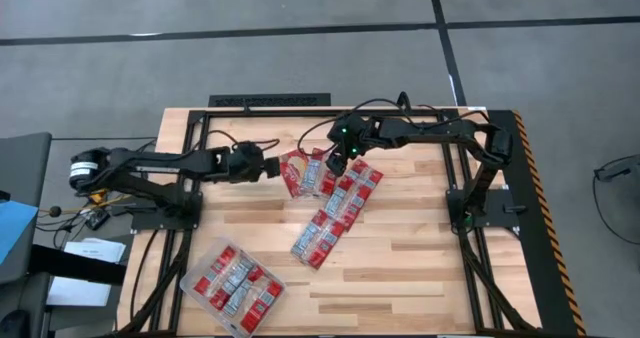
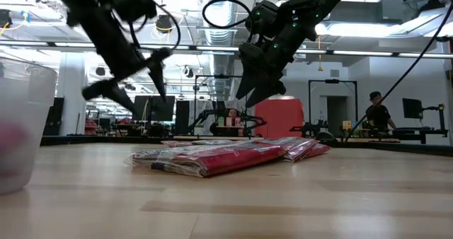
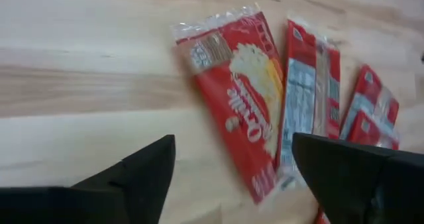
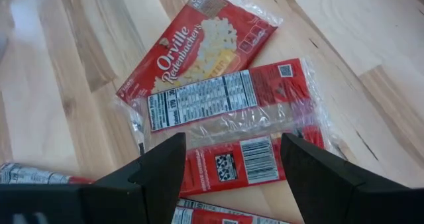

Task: Sort popcorn bags into baskets
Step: Put the red popcorn bag into the transparent bin

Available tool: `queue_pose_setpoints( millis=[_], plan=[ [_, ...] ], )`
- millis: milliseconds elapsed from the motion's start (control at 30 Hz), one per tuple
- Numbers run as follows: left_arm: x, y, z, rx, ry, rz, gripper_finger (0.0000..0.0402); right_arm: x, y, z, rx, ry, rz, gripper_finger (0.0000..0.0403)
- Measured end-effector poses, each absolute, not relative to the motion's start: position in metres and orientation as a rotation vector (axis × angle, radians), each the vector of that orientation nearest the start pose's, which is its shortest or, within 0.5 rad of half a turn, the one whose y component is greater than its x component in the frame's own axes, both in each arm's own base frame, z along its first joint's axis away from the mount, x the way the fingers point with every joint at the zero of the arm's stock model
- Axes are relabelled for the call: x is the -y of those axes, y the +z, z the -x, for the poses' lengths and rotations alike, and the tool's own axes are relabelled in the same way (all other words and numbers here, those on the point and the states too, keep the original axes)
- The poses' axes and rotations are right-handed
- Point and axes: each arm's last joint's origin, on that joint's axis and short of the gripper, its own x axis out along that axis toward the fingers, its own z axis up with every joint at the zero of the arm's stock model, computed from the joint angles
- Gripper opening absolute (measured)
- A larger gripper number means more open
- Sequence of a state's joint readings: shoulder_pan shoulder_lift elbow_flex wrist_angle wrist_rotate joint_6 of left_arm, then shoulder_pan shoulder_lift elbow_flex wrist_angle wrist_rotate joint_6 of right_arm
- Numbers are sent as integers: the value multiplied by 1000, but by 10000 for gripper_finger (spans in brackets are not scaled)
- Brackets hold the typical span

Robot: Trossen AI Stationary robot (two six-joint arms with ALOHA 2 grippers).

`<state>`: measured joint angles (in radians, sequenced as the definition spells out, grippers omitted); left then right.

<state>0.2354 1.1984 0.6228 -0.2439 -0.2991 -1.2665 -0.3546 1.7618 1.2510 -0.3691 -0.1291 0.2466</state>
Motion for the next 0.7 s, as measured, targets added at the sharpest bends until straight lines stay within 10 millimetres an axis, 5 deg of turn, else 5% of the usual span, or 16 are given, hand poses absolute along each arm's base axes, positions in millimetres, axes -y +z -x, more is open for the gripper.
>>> queue_pose_setpoints(
  millis=[533, 700],
  plan=[
    [-90, 115, -268, -271, 950, 1318, 305, 127, 221, -353, -825, -317, -440, 270],
    [-94, 102, -278, -265, 871, 1370, 268, 127, 221, -353, -826, -314, -434, 270]
  ],
)
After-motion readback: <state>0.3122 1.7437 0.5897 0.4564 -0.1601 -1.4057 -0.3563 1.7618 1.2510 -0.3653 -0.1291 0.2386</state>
